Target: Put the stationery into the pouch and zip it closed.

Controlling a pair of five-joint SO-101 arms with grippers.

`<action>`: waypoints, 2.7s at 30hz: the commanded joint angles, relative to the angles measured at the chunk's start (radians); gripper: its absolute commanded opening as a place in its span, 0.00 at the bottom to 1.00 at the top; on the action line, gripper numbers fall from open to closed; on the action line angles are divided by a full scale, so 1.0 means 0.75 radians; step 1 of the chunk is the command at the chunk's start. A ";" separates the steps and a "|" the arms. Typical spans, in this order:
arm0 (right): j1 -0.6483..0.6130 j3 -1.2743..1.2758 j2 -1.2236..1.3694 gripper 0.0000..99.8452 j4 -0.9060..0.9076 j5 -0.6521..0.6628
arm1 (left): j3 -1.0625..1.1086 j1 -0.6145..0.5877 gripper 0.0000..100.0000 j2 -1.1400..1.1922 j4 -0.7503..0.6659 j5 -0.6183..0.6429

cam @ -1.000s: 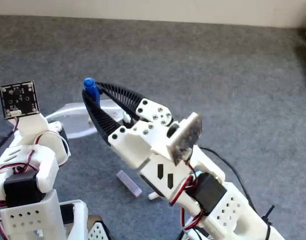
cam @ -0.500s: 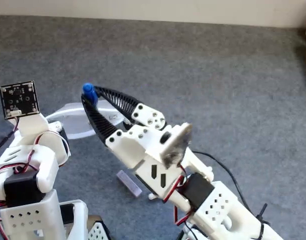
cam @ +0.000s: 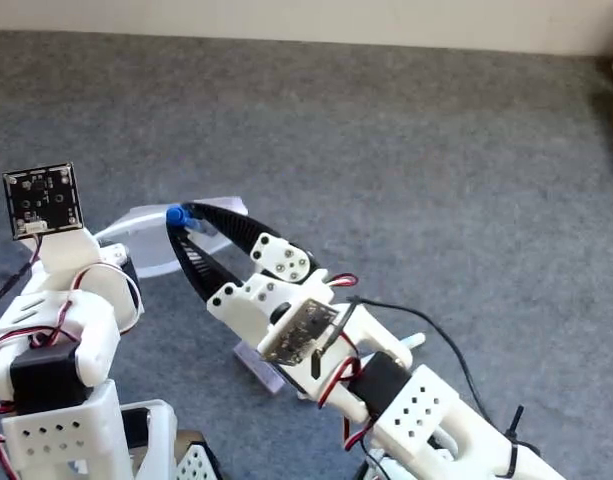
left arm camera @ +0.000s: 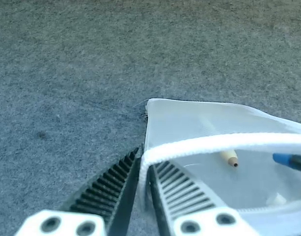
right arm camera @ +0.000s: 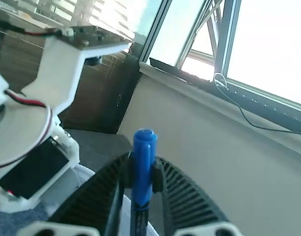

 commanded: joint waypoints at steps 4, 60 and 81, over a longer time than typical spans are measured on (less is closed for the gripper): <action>-0.009 -0.005 -0.028 0.01 -0.009 0.025 | -0.003 -0.015 0.01 0.028 -0.033 0.010; 0.036 0.306 -0.711 0.14 0.713 0.018 | 0.032 -0.015 0.01 0.019 -0.080 0.018; 0.189 0.240 -0.744 0.04 0.830 0.020 | 0.030 -0.314 0.01 0.019 -0.155 0.252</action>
